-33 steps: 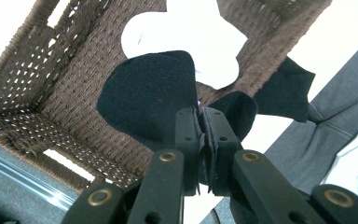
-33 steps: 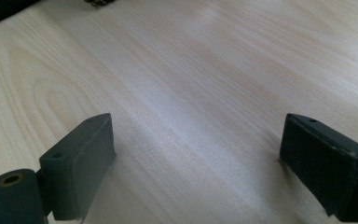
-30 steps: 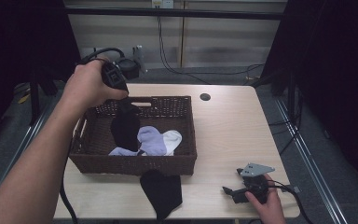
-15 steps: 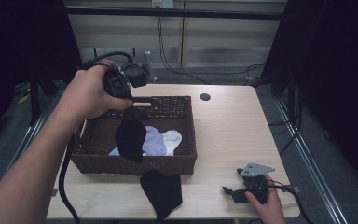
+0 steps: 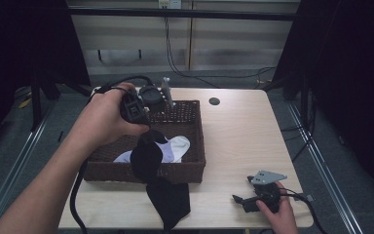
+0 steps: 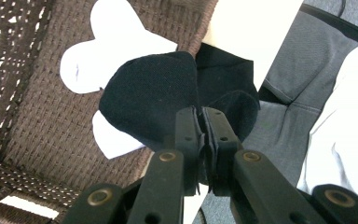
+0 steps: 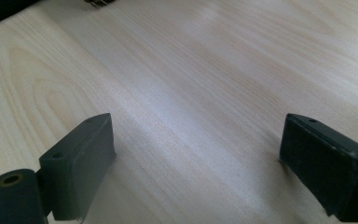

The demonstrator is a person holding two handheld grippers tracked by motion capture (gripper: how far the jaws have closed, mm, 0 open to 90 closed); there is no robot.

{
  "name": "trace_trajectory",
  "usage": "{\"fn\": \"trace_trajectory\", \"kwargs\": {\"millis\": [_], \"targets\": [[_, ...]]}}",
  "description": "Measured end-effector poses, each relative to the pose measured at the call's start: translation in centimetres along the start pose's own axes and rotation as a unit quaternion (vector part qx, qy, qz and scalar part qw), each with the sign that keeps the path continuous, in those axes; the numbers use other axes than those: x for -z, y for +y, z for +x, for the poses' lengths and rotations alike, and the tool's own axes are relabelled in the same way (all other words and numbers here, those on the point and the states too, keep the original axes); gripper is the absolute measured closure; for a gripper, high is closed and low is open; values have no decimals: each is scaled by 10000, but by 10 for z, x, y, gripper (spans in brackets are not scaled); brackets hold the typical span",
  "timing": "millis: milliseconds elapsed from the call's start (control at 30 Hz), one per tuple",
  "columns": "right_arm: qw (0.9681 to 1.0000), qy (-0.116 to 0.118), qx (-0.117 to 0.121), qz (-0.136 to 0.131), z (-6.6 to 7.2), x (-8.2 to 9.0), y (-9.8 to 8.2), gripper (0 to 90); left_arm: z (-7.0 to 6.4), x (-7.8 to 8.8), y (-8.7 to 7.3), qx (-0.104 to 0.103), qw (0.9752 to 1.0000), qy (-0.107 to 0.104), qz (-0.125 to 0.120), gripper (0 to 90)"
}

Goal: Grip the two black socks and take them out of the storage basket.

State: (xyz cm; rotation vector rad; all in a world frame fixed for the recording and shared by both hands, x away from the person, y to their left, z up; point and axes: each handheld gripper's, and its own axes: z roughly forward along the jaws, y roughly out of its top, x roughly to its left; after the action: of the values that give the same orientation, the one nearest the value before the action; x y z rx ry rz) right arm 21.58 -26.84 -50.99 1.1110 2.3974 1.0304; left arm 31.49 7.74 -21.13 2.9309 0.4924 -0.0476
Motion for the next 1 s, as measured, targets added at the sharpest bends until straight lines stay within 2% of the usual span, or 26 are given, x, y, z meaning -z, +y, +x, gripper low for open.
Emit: {"fn": "trace_trajectory", "kwargs": {"millis": [267,300,400,533,800,1000], "targets": [[10000,-2,-6,-10,0,0,0,95,-9,-23,-6,-188,9996,-185,28,852],[10000,-2,-4,-10,0,0,0,95,-10,-26,-7,-158,9997,-207,7,852],[10000,-2,-6,-9,0,0,0,95,-11,-40,-10,-145,9995,-280,49,851],[10000,-1,-5,-10,0,0,0,95,-11,-62,-18,-232,9988,-384,198,850],[10000,1,-19,-2,0,0,0,95,-4,-102,-38,-105,9977,-564,360,848],[10000,2,-6,3,0,0,0,95,1,-118,-45,-26,9975,-619,334,844]]}}
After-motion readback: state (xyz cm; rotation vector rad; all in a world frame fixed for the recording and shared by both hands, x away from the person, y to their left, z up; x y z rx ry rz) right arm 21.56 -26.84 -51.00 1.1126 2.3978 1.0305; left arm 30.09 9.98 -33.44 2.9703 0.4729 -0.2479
